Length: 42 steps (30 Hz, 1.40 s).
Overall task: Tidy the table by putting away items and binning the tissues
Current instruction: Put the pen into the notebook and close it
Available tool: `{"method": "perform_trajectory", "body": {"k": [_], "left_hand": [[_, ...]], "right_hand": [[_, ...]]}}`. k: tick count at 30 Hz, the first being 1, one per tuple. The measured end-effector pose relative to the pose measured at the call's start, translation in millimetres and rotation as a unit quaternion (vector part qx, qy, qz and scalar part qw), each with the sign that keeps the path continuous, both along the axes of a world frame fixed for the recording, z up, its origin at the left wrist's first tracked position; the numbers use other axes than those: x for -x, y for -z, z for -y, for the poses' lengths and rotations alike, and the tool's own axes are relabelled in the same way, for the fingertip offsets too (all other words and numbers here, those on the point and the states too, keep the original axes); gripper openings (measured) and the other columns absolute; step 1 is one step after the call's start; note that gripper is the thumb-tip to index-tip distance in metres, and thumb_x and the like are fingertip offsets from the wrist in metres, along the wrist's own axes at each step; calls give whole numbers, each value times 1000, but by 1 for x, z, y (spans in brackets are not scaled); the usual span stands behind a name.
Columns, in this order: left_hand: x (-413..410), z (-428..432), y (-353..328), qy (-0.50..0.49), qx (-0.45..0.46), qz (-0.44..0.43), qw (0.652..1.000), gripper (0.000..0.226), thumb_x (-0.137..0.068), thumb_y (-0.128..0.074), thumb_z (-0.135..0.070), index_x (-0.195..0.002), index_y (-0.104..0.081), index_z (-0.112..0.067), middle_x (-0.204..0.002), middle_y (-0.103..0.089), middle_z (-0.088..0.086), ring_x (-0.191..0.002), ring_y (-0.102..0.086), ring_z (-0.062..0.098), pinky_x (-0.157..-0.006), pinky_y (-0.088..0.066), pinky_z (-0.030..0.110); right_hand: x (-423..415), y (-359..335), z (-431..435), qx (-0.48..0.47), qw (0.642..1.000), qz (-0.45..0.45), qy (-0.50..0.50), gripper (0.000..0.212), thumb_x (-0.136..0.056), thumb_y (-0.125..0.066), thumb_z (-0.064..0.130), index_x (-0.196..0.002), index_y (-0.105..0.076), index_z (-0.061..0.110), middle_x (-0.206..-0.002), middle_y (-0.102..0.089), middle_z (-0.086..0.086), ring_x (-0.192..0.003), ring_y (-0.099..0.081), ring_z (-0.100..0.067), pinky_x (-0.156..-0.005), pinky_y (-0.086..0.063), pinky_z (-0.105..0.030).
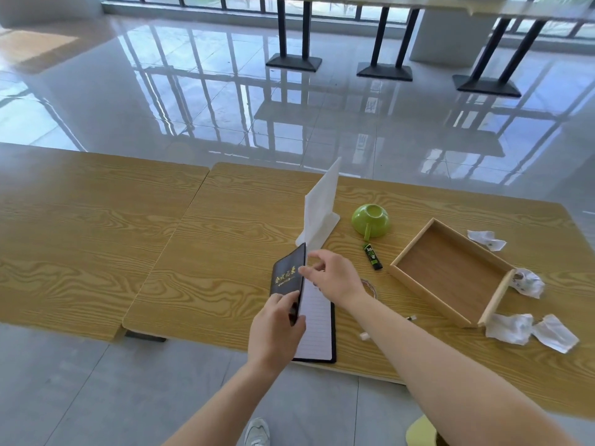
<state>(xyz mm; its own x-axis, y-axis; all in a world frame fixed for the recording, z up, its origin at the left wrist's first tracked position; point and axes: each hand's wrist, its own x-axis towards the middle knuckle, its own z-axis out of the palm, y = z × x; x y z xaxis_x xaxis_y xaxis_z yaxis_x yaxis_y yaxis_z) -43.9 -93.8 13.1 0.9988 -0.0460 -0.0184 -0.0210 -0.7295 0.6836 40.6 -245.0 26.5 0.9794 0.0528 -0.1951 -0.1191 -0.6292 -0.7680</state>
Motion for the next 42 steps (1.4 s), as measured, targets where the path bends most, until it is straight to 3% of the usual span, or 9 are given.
{"method": "perform_trajectory", "body": {"k": [4,9,11,13,17,22,26,34,42], "left_hand": [[-1,16,4,26,-62,-7,998,38,-87,-61,-23,-125,-57,-26,-99,-55,-6,-91,-57,15,-72,-51,33],[6,36,16,73,-117,-25,990,38,-85,-54,-19,-122,-49,-19,-106,-48,-2,-97,-51,22,-67,-50,36],[8,40,24,97,-124,-23,987,40,-85,-55,-22,-124,-47,-18,-112,-47,-2,-99,-52,22,-68,-49,34],[9,44,34,132,-146,-13,980,46,-86,-53,-31,-129,-44,-16,-123,-46,1,-112,-49,23,-81,-48,34],[15,45,55,185,-222,-53,956,67,-91,-41,-50,-149,-24,-20,-157,-23,7,-147,-15,29,-115,-26,49],[19,38,70,220,-268,-66,936,69,-93,-39,-51,-151,-17,-22,-162,-11,10,-150,-3,30,-117,-20,53],[19,37,76,224,-290,-63,929,67,-93,-39,-52,-150,-19,-24,-162,-11,9,-149,-2,30,-116,-16,58],[17,25,79,199,-274,-41,940,59,-93,-41,-49,-147,-31,-27,-156,-29,6,-148,-13,26,-120,-16,51],[4,53,74,104,-282,-57,952,68,-92,-38,-62,-147,-29,-24,-153,-33,10,-144,-23,33,-115,-27,53]], "right_hand": [[-1,3,1,91,995,14,-25,39,-85,-72,34,-119,-66,16,-97,-72,-1,-90,-64,-21,-77,-52,-36],[1,16,13,86,996,8,-11,12,-73,-74,12,-75,-62,13,-58,-59,4,-58,-48,-18,-62,-46,-34],[1,21,18,79,997,-11,5,16,-73,-75,8,-87,-67,13,-60,-59,4,-63,-52,-20,-68,-49,-36],[1,27,24,74,996,-36,22,39,-76,-77,9,-114,-68,12,-78,-66,3,-85,-65,-23,-80,-52,-35],[2,42,34,30,993,-102,57,44,-87,-69,9,-130,-62,11,-105,-71,-6,-97,-69,-26,-93,-55,-44],[5,50,38,30,990,-129,52,39,-97,-53,11,-135,-58,5,-126,-66,-13,-116,-62,-30,-99,-52,-46],[12,49,41,53,991,-115,37,37,-96,-55,12,-133,-60,7,-122,-70,-11,-115,-64,-27,-102,-49,-43],[48,51,94,75,976,-94,184,8,-93,-64,22,-94,-71,19,-86,-72,2,-79,-70,-19,-76,-60,-41],[73,70,131,139,924,-188,304,35,-89,-64,49,-73,-61,18,-72,-70,1,-67,-68,-22,-54,-47,-26]]}}
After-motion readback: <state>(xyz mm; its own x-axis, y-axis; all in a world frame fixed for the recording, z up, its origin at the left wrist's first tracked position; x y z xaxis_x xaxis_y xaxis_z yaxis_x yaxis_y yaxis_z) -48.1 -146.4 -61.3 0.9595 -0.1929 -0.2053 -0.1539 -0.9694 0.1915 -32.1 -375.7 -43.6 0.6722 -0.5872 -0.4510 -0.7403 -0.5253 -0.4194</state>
